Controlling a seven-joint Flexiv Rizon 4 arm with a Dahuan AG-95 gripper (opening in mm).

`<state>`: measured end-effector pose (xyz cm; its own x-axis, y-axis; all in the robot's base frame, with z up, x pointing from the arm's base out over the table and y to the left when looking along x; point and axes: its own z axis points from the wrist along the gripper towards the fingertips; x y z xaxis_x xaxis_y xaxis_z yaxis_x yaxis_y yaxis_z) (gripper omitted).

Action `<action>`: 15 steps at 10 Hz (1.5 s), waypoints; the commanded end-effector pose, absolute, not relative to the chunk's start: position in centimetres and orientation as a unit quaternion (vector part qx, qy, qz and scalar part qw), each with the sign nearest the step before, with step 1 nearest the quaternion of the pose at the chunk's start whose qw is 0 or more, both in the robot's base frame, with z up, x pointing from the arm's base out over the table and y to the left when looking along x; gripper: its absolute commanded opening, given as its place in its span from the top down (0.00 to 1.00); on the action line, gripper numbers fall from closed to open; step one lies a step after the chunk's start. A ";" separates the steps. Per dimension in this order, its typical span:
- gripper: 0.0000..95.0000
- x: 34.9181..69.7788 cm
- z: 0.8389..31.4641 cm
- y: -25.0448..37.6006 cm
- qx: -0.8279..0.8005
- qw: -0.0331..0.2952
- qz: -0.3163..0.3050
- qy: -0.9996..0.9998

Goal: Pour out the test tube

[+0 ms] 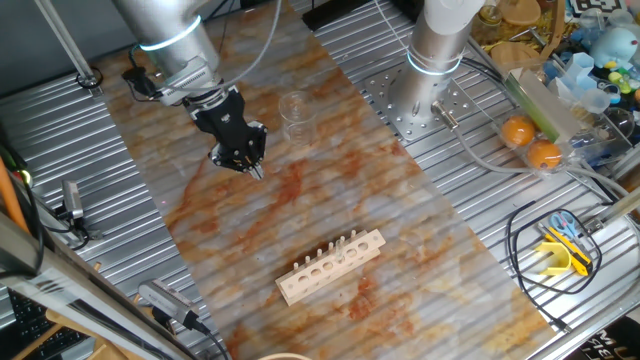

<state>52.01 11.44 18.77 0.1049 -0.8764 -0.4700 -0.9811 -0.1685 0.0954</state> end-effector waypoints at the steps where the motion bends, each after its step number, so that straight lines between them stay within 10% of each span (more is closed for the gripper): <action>1: 1.00 51.9 18.9 11.5 -0.728 0.107 0.199 0.647; 15: 1.00 52.1 19.0 11.9 -0.718 0.122 0.164 0.666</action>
